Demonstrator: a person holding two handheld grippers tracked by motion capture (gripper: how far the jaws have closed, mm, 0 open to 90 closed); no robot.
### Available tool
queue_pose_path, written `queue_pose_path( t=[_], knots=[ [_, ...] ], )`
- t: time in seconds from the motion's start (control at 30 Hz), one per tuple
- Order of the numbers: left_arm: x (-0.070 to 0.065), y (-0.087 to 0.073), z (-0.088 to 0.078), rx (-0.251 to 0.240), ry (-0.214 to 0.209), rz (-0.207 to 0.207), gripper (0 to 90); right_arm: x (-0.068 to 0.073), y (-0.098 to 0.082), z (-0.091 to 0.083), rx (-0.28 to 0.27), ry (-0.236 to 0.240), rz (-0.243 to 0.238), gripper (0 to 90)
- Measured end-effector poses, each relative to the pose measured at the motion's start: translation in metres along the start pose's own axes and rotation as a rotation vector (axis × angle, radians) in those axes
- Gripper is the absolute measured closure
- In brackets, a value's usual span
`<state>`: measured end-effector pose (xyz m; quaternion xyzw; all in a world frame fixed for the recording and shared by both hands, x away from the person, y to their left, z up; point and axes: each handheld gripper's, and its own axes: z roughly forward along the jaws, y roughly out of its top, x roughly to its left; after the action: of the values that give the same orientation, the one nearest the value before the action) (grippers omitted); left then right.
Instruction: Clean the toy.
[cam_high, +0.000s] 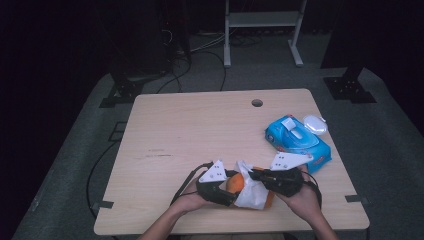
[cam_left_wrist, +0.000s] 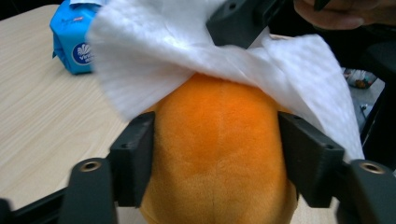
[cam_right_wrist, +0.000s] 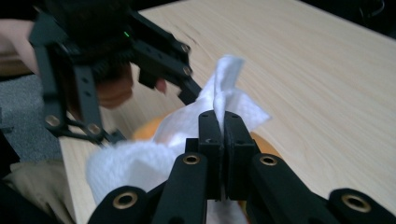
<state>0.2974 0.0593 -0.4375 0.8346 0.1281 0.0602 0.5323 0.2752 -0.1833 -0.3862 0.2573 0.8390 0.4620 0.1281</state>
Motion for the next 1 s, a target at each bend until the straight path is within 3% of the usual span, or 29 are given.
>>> queue_pose_path(
  t=[0.1,0.17,0.33,0.47,0.57,0.77,1.0],
  knots=[
    [0.003,-0.002,0.0,-0.012,-0.003,-0.034,19.0,-0.004,-0.002,0.0,0.013,0.008,0.008,86.7],
    [0.004,-0.002,-0.001,-0.014,-0.005,-0.042,18.4,-0.005,-0.002,0.0,0.014,0.005,0.006,86.8],
    [0.001,0.001,-0.005,-0.014,-0.006,-0.016,39.7,-0.005,-0.002,-0.006,-0.011,-0.016,0.008,86.9],
    [-0.004,0.006,-0.003,-0.021,-0.007,0.013,41.5,0.013,0.012,-0.004,-0.032,0.032,-0.028,86.8],
    [-0.005,0.004,-0.002,-0.016,-0.012,0.02,40.7,0.018,0.013,0.006,0.016,0.013,-0.067,86.8],
    [0.0,0.0,-0.002,-0.021,-0.03,0.0,40.3,-0.001,0.004,-0.003,0.006,-0.008,-0.006,86.9],
    [-0.005,0.0,-0.001,0.007,-0.024,0.038,39.7,0.011,0.007,0.01,-0.001,0.058,-0.002,86.7]
  ],
)
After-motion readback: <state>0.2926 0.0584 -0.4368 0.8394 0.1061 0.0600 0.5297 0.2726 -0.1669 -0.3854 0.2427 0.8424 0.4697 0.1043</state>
